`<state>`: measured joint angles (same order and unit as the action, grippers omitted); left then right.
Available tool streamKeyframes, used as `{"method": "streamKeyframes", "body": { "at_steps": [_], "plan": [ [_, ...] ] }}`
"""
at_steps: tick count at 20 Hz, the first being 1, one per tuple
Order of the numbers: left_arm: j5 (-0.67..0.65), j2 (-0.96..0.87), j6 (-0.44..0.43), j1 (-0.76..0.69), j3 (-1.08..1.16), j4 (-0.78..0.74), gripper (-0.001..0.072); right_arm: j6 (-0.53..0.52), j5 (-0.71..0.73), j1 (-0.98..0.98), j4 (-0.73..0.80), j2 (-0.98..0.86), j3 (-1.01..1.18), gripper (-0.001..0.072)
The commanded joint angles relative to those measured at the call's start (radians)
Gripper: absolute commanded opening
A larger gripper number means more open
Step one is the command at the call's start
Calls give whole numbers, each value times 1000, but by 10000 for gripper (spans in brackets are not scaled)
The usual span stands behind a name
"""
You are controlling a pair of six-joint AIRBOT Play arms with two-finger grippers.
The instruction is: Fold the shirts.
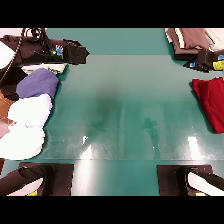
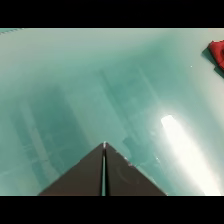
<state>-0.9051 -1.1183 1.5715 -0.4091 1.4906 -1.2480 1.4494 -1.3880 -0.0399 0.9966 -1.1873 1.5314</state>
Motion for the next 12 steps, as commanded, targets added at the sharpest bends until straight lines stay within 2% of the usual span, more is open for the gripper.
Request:
{"method": "streamKeyframes", "body": {
  "at_steps": [1,12],
  "plan": [
    [1,0,0,0,0,0,22,1,0,-1,-1,1,0,22],
    [8,0,2,0,0,3,22,0,-4,-1,-2,1,0,22]
  ]
}}
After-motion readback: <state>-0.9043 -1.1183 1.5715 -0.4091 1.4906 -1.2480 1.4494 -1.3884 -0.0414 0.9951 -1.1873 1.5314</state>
